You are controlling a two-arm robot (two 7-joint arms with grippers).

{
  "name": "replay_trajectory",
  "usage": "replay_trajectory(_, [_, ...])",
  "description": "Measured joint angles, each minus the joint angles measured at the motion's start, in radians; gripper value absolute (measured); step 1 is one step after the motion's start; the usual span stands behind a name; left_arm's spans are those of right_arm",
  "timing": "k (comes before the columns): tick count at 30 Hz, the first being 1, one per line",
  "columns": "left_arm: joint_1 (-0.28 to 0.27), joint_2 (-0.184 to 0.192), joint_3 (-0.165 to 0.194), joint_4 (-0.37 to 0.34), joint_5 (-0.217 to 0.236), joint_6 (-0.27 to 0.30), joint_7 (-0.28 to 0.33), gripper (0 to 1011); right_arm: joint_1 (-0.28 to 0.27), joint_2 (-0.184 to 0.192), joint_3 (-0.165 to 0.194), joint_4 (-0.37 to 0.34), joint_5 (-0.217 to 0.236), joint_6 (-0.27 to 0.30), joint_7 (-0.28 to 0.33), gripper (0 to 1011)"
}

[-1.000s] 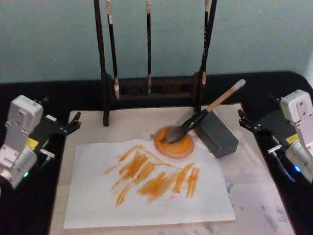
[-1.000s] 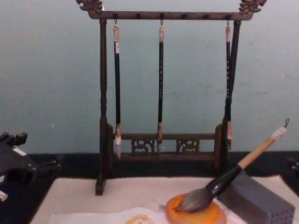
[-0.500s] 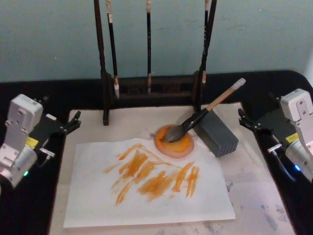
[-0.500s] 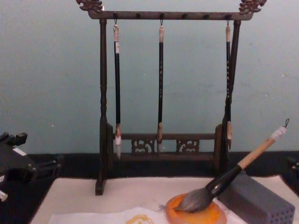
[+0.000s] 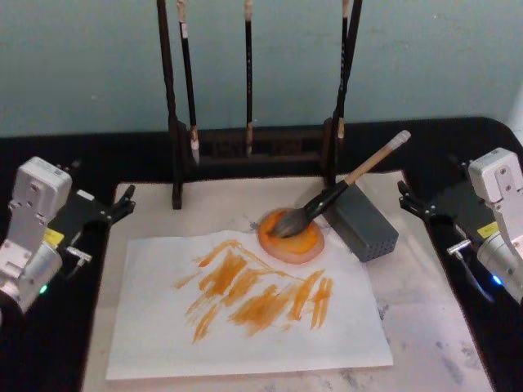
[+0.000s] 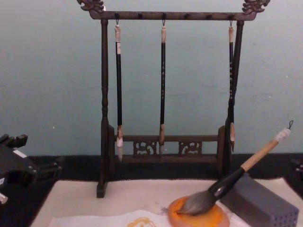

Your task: Pick up the brush from the inkstone, write on the paper, then place the brush back to its original position.

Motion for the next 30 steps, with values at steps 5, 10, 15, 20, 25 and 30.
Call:
replay_trajectory(5, [0.000,0.000,0.000,0.000,0.000,0.000,0.000,1001,0.000,0.000,0.000,0.000,0.000,0.000,0.000,1000])
replay_trajectory(10, [0.000,0.000,0.000,0.000,0.000,0.000,0.000,1001,0.000,0.000,0.000,0.000,0.000,0.000,0.000,1000])
replay_trajectory(15, [0.000,0.000,0.000,0.000,0.000,0.000,0.000,1001,0.000,0.000,0.000,0.000,0.000,0.000,0.000,1000])
replay_trajectory(20, [0.000,0.000,0.000,0.000,0.000,0.000,0.000,1001,0.000,0.000,0.000,0.000,0.000,0.000,0.000,1000])
replay_trajectory(25, [0.000,0.000,0.000,0.000,0.000,0.000,0.000,1001,-0.005,-0.005,0.013,0.000,0.011,0.001,0.020,1000])
replay_trajectory(30, [0.000,0.000,0.000,0.000,0.000,0.000,0.000,1001,-0.011,-0.019,0.038,0.000,0.063,0.013,0.064,1000])
